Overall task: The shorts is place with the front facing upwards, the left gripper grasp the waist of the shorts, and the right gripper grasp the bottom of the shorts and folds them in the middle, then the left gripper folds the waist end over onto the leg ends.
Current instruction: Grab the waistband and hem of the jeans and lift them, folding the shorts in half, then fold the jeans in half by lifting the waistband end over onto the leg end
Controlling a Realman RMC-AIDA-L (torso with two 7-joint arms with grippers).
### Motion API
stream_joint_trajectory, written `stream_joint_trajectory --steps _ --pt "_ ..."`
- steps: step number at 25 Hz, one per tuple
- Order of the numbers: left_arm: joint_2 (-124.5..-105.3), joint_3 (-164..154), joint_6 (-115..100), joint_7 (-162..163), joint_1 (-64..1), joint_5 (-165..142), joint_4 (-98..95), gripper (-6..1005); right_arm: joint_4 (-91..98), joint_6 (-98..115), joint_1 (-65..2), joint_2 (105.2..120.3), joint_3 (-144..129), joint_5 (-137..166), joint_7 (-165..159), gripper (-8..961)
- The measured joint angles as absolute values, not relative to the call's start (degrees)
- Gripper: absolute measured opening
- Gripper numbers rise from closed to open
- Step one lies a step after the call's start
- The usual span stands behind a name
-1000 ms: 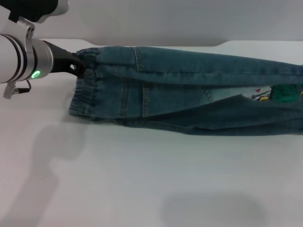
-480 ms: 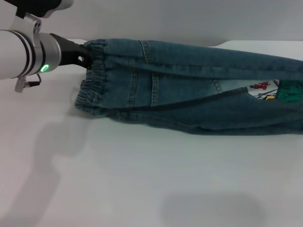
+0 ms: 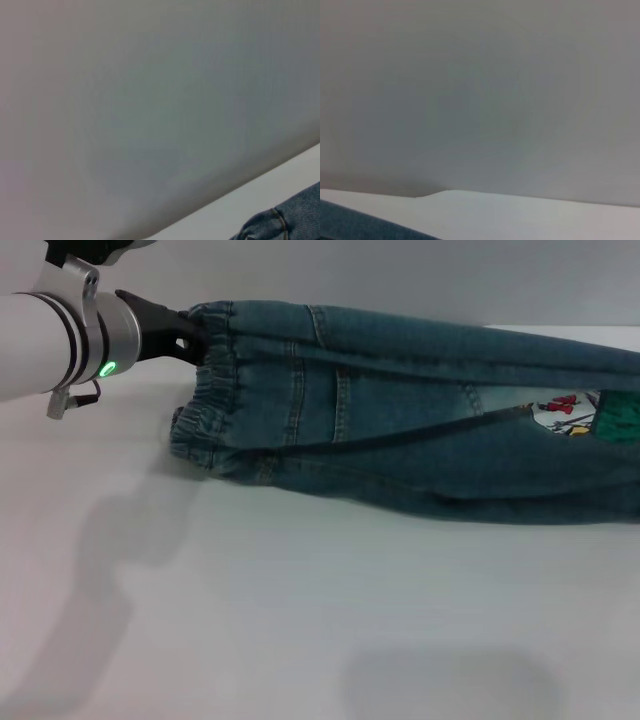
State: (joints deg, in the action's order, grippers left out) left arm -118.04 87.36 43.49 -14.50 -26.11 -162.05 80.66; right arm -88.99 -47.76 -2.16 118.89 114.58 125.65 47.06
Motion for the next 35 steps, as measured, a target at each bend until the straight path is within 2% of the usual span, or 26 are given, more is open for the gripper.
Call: stream_joint_trajectory --steps 17,19,22,30,34,35 --pt "-118.33 81.74 29.77 -12.78 -27.93 -162.78 70.99 42 -80.96 -38.83 -4.78 119.04 113.53 124.80 52.19 58" --pt "-118.30 81.92 29.17 -12.57 -27.70 -162.79 70.97 42 -80.87 -37.79 -4.67 119.05 113.08 124.80 52.20 288" --pt "-118.23 81.98 28.46 -12.55 -27.37 -162.96 71.00 245 -81.09 -36.81 -4.21 119.04 112.26 124.80 52.24 408" --pt "-118.11 81.66 24.07 -12.88 -24.77 -163.15 72.83 406 -82.85 -36.48 -2.27 119.20 108.65 123.52 55.28 730" --pt "-118.15 79.67 15.65 -12.95 -19.98 -162.99 75.63 486 -85.10 -33.40 1.13 119.31 104.92 118.24 61.50 818" --pt "-118.13 79.30 13.73 -12.94 -18.96 -162.88 76.20 544 -85.62 -32.13 1.98 119.33 103.93 116.68 63.10 840"
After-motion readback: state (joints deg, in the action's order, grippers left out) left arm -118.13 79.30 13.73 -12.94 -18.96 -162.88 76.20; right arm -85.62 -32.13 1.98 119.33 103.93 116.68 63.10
